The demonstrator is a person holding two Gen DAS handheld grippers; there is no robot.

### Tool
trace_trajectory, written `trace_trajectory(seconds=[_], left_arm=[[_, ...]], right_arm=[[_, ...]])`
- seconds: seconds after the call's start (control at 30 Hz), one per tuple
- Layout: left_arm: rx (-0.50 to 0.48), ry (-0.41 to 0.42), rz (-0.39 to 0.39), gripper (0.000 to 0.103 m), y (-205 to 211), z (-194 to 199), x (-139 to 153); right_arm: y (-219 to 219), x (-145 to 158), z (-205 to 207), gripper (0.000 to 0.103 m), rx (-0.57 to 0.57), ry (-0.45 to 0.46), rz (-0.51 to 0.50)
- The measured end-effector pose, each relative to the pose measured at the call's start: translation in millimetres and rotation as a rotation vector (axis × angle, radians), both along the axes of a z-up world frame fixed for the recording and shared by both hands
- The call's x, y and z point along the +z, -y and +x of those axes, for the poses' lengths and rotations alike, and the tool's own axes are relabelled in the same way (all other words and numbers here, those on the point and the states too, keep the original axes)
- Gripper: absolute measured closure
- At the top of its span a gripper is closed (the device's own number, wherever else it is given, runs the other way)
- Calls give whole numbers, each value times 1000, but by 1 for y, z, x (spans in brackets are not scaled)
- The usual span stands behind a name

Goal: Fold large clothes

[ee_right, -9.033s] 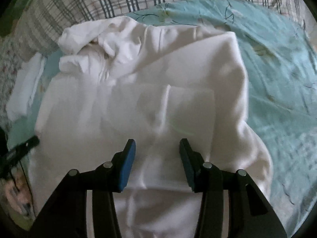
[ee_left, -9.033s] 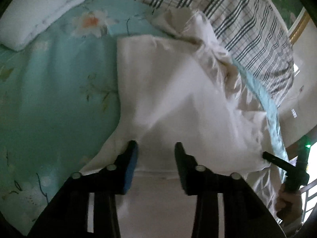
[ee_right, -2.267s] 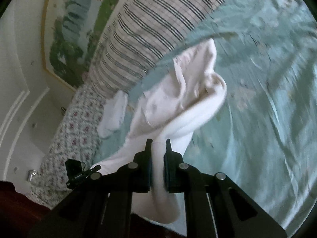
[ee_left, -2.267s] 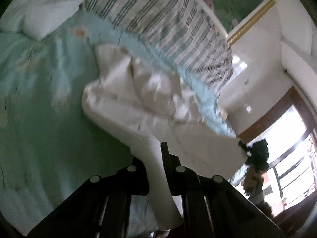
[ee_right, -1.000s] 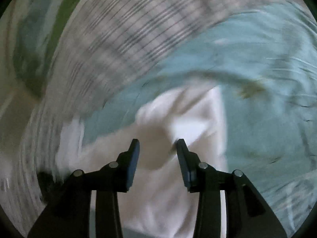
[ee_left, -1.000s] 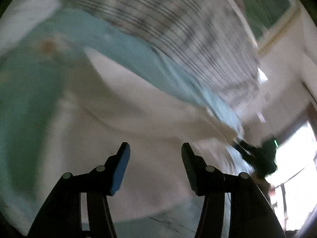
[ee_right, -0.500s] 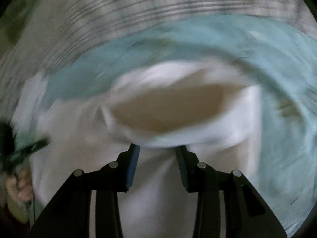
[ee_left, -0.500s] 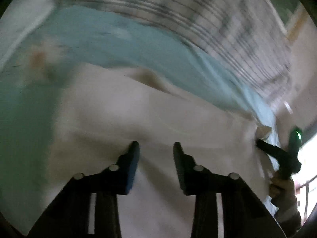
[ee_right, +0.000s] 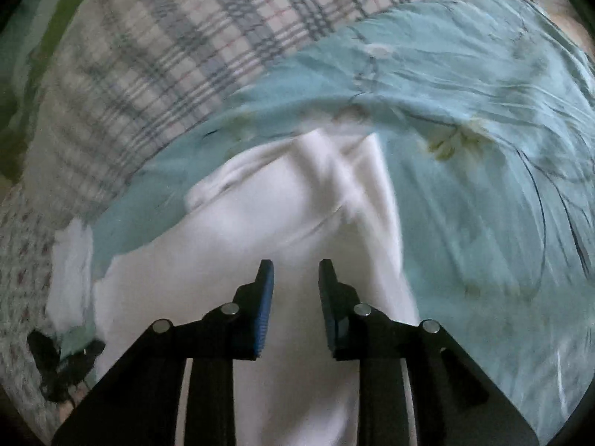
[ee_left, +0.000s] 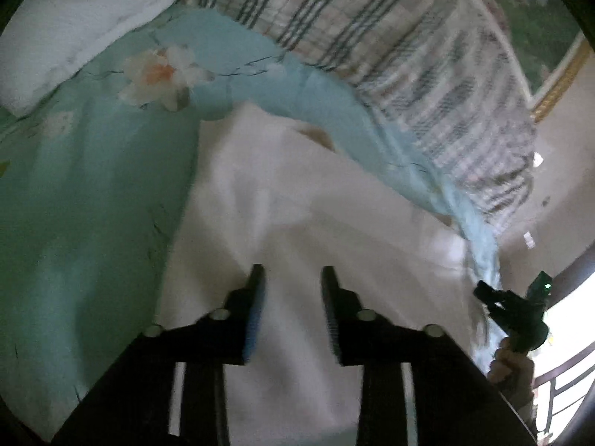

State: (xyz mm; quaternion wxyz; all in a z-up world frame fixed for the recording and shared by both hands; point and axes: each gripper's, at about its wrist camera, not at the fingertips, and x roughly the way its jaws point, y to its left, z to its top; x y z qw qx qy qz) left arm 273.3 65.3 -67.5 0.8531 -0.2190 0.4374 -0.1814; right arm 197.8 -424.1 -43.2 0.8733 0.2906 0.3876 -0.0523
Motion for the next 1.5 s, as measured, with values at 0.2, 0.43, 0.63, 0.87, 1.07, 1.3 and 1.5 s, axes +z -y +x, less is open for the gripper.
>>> trace_trajectory(seconds=[0.2,0.43,0.63,0.87,1.07,1.3,1.5], left_arm=[[-71,11,-92,51,29,-67,6],[-82,-85,-167,51,50,-104,-28],[11,-129,-231,43,48,-96,-52],[161,-107,-302,44,21,-65,-58],[246,-88,-290,53,-1,-46,-59],[252,-103,-295,93,-16,-32,-67],[206,-21,-234,96,-4,-34,-34]], right_arm=[[-44,2,-53,72,103,27,5],[-72,-14,-95,71,93,40,82],[-81,-20,-107,71,105,26,104],[-83,-16,-108,71,106,37,95],[-88,-12,-101,71,127,43,85],[-112,-7,-58,71,215,44,58],[-156,-5,18,75,390,16,-1]])
